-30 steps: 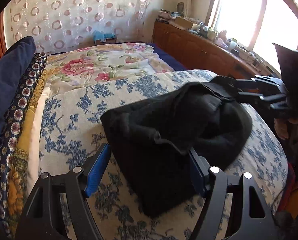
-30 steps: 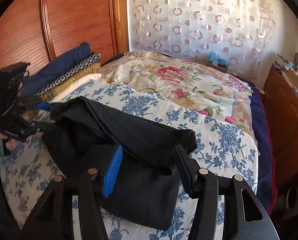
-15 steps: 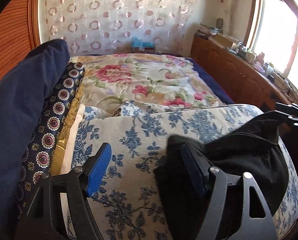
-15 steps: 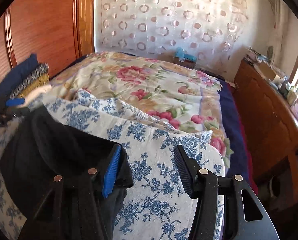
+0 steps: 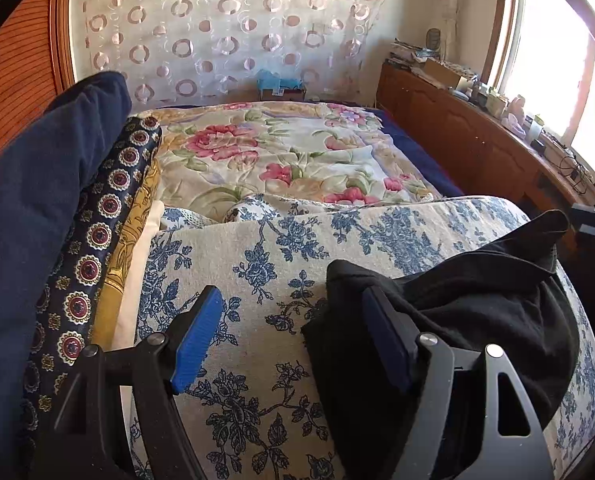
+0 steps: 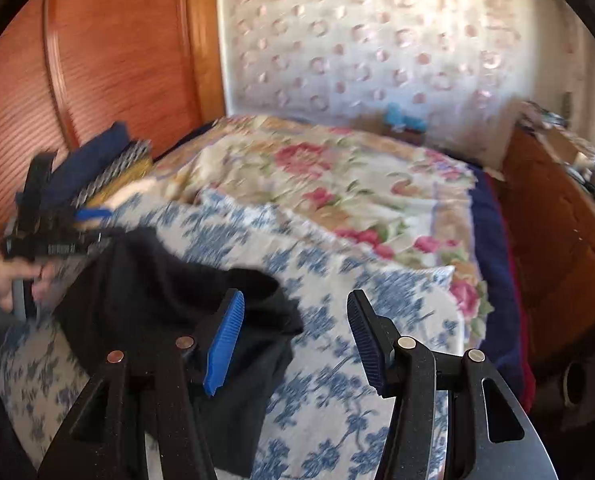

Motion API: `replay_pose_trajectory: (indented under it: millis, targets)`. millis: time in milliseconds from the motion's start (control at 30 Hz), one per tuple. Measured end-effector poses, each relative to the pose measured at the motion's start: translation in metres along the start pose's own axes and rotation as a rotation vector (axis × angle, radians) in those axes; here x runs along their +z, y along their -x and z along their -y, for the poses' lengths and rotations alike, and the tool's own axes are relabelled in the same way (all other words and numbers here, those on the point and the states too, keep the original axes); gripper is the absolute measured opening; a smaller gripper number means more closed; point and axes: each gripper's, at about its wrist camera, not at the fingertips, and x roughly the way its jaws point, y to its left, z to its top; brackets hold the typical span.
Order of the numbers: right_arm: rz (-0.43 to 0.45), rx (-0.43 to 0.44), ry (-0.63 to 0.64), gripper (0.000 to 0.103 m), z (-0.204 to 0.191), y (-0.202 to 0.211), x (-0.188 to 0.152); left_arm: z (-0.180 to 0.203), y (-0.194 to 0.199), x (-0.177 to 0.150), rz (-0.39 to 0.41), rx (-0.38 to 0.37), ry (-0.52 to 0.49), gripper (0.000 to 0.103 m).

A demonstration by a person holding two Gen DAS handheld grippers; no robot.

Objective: Fold small clothes
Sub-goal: 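Grasp the folded black shirt with the right tool while the left tool grasps it too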

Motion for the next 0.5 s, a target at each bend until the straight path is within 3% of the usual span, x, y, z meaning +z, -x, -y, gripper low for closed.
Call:
replay_pose_trajectory:
  millis: [100,233,267,300,367,500]
  targets:
    - [-0.071,0.017,0.027,0.056,-0.006,-0.019,-0.010,0.001,0.009,0.001,0.017,-0.008,-0.008,0.074]
    - [-0.086,0.042,0.025,0.056,0.000,-0.038,-0.009,0.004,0.017,0.001,0.025,-0.027,-0.016,0.074]
    - [-0.085,0.047,0.015,0.053,0.003,-0.042,-0.007,0.005,0.017,0.000,0.025,-0.030,-0.019,0.074]
    - [-0.076,0.061,0.006,0.031,0.007,-0.045,-0.003,0.006,0.018,0.000,0.025,-0.031,-0.021,0.074]
    - [-0.046,0.096,-0.025,0.012,0.017,-0.048,0.006,0.007,0.019,-0.001,0.026,-0.030,-0.020,0.074]
    - [-0.016,0.093,-0.182,0.010,0.040,-0.057,0.010,0.006,0.017,-0.003,0.019,-0.030,-0.007,0.074]
